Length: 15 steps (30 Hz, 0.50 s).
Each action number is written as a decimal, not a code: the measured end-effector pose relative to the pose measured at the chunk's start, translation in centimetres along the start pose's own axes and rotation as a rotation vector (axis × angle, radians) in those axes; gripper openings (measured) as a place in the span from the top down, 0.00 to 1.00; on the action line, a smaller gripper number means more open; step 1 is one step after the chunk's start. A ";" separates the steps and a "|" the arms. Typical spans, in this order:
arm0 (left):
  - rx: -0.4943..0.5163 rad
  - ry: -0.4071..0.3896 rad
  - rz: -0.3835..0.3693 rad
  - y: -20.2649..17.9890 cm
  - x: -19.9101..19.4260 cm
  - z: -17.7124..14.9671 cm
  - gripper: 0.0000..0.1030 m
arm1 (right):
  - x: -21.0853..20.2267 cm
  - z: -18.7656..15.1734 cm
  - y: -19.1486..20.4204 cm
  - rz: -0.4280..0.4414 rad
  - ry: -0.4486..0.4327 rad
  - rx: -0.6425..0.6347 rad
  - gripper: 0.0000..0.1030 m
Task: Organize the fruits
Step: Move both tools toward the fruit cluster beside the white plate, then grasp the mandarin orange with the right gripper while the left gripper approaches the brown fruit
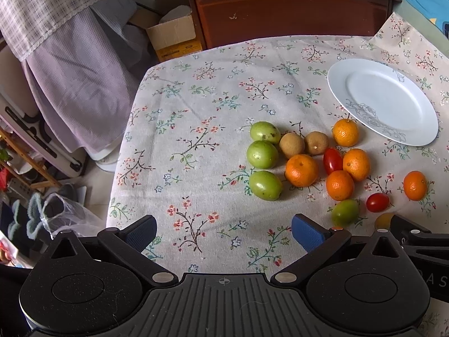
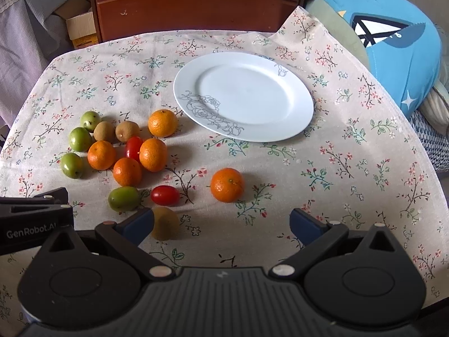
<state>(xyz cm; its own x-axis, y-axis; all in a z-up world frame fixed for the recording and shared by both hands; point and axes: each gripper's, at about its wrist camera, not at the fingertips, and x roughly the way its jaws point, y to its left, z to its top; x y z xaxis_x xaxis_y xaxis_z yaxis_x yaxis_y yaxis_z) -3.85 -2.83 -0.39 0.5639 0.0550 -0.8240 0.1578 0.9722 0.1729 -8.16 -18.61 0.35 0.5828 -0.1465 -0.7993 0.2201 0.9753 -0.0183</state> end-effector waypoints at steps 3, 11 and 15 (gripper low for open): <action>0.003 -0.002 0.000 -0.1 -0.1 -0.1 0.01 | -0.1 0.0 0.0 -0.005 -0.006 -0.006 0.01; -0.016 -0.019 -0.072 0.2 -0.8 0.1 0.00 | -0.6 0.2 -1.4 0.031 -0.028 0.020 0.01; 0.010 -0.028 -0.081 -0.2 -0.9 -0.1 0.00 | -0.9 0.3 -2.9 0.085 -0.051 0.071 0.02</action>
<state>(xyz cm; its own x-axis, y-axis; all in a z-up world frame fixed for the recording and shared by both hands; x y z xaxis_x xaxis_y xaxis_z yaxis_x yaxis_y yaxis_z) -4.46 -3.01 0.27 0.5713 -0.0299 -0.8202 0.2115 0.9710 0.1118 -9.07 -21.34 1.26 0.6403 -0.0738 -0.7646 0.2222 0.9706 0.0925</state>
